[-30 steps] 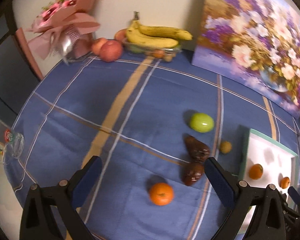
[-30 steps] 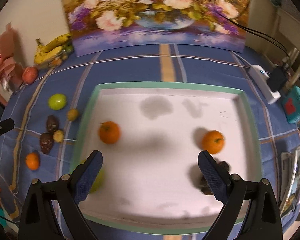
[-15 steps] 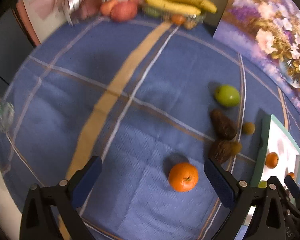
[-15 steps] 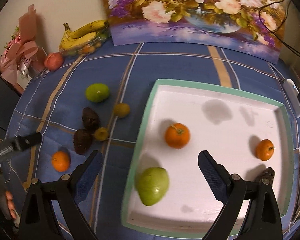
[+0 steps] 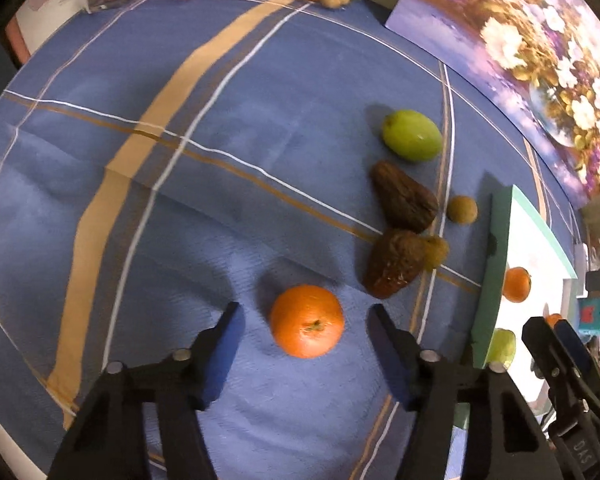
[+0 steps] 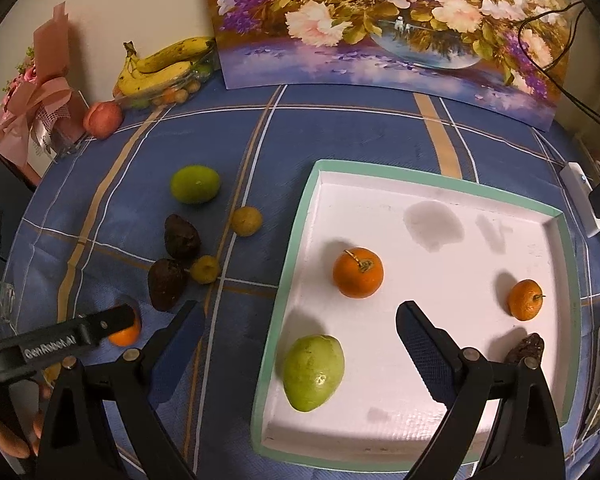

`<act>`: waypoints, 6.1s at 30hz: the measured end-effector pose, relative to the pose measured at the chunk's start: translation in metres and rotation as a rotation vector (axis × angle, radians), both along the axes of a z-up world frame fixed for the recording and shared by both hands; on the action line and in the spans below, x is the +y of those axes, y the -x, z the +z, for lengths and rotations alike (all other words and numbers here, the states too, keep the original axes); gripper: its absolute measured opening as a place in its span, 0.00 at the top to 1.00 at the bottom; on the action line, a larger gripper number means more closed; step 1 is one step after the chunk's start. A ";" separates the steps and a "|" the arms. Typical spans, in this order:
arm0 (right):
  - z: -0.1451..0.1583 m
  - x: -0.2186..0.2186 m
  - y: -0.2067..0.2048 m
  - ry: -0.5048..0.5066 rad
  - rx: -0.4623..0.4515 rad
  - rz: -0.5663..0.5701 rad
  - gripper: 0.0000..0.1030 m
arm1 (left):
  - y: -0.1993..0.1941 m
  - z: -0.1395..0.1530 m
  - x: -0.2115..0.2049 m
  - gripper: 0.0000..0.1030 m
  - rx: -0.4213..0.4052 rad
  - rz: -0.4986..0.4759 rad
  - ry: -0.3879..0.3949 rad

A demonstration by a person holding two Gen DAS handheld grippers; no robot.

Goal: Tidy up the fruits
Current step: 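Withdraw both open tools from the tray toward the loose fruit, then grasp a tangerine with the left tool while the right tool grasps a dark date, then carry the tangerine and the dark date over the white tray, then lower the tangerine into the tray and open the left tool while the right tool releases the date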

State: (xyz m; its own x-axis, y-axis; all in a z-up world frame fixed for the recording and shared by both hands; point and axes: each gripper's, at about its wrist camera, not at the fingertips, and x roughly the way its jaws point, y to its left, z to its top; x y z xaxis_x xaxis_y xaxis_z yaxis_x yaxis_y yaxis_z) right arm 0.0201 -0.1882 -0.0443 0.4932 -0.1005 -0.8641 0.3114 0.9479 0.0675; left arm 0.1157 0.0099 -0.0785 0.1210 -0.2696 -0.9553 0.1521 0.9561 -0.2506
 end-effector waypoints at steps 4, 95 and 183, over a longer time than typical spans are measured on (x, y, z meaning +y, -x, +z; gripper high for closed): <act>0.003 0.001 0.001 0.004 -0.003 -0.002 0.06 | -0.001 -0.002 -0.005 0.45 0.011 -0.009 0.002; 0.001 -0.103 0.045 -0.100 -0.041 -0.219 0.66 | 0.042 0.064 -0.131 0.61 -0.205 -0.210 0.054; 0.006 -0.134 0.076 -0.024 0.017 -0.245 0.38 | 0.037 0.051 -0.139 0.00 -0.230 -0.141 -0.160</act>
State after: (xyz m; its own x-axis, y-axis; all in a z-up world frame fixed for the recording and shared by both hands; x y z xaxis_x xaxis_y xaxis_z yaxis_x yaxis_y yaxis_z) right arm -0.0560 -0.3221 -0.0382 0.4415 -0.1943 -0.8759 0.5332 0.8420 0.0820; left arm 0.0784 -0.1296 -0.0280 0.3107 -0.1473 -0.9390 0.3216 0.9459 -0.0419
